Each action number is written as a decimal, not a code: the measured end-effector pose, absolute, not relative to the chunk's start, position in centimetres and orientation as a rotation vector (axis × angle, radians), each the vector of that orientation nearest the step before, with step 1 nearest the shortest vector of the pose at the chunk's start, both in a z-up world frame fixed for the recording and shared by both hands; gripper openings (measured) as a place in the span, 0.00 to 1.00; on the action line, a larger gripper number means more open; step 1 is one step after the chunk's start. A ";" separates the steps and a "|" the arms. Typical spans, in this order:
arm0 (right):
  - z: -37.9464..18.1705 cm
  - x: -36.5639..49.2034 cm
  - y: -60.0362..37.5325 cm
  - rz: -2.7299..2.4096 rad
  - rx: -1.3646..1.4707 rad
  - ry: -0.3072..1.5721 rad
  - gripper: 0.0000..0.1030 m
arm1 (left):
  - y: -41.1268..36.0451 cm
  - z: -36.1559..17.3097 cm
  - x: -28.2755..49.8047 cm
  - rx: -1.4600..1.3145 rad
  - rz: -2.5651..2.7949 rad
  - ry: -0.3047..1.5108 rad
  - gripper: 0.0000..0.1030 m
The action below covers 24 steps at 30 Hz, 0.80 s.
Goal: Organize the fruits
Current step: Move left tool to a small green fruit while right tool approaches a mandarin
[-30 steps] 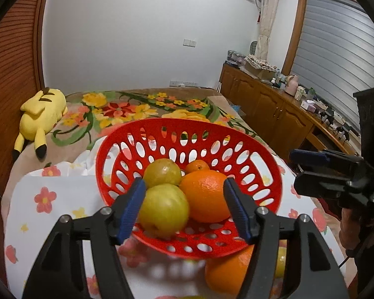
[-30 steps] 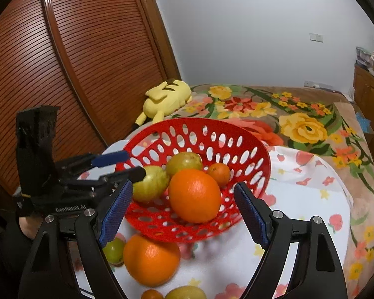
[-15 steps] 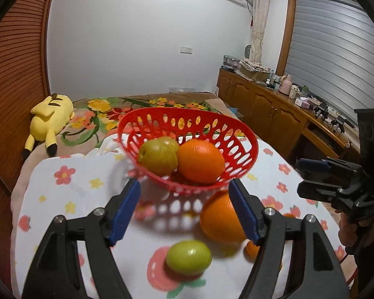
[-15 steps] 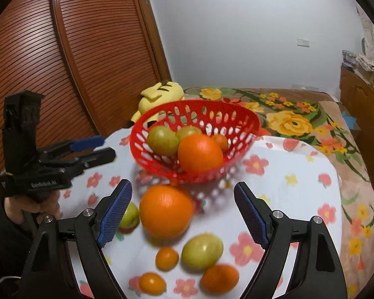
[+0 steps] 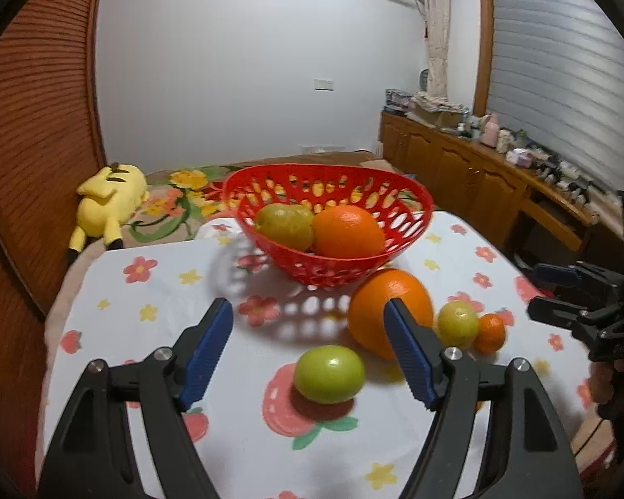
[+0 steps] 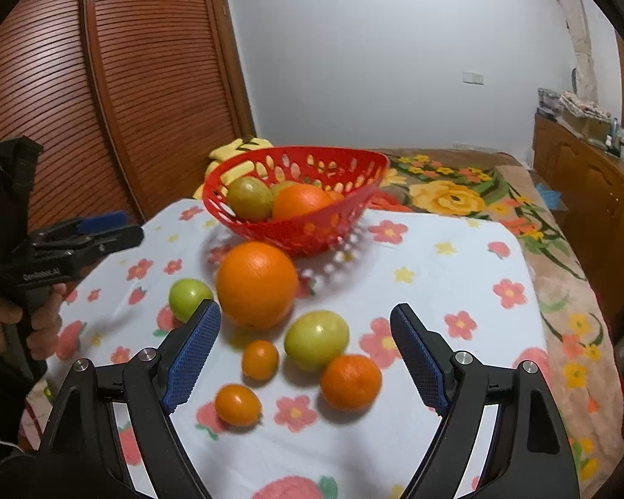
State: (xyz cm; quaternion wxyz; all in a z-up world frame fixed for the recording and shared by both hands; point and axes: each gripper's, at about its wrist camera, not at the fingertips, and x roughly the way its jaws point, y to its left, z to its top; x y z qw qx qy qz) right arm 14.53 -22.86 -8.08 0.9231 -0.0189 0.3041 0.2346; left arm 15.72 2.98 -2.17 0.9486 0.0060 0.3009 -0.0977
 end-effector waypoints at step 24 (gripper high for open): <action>-14.8 17.1 -23.4 0.402 -0.085 0.803 0.57 | 1.9 -7.9 18.1 0.056 -0.267 0.761 0.73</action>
